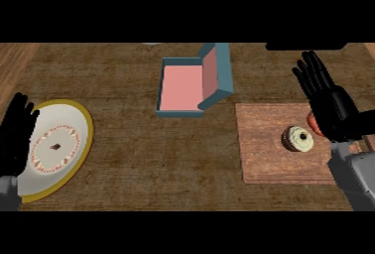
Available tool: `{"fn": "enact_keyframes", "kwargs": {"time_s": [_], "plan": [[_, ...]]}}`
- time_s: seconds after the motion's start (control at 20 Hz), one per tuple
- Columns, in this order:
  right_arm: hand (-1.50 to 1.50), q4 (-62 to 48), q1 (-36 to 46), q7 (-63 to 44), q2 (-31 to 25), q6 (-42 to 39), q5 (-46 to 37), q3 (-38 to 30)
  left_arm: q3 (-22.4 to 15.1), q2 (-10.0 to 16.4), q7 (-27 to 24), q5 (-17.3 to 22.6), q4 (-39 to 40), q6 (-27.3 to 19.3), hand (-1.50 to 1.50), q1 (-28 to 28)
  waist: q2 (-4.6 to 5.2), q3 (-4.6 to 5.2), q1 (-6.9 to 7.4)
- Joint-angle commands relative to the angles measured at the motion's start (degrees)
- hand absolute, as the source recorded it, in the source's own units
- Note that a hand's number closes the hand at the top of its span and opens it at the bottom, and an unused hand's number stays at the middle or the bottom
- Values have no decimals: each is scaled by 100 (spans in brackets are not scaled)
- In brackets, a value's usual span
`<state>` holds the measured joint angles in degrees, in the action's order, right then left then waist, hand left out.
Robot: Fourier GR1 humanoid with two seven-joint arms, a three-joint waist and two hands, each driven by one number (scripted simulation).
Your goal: Pick the squash from the cutting board and place it in the cardboard box
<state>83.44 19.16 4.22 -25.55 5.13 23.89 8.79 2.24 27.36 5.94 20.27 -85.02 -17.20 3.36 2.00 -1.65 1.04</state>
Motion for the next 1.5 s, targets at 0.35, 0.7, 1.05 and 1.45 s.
{"fn": "enact_keyframes", "kwargs": {"time_s": [0.35, 0.7, 1.05, 1.45], "plan": [[150, -1600, 345, 566, -1573, 721, -1640, -770, -1085, 89, -179, -1119, -246, 135, 0, -114, -41, 196, -128], [-150, -3255, 608, 2342, -363, 501, -700, -1835, -1184, -74, -210, -1396, -335, 301, 0, -348, -184, 161, -33], [-150, -3347, 643, 1253, -2065, -91, -2137, -725, -1517, -457, -332, -1727, -127, -62, 0, -241, -178, 173, 5], [-150, -2850, 864, -73, -3026, -2148, -2881, 508, -1462, -384, -117, -1763, -188, 1, 0, -131, -205, 180, -9]]}}
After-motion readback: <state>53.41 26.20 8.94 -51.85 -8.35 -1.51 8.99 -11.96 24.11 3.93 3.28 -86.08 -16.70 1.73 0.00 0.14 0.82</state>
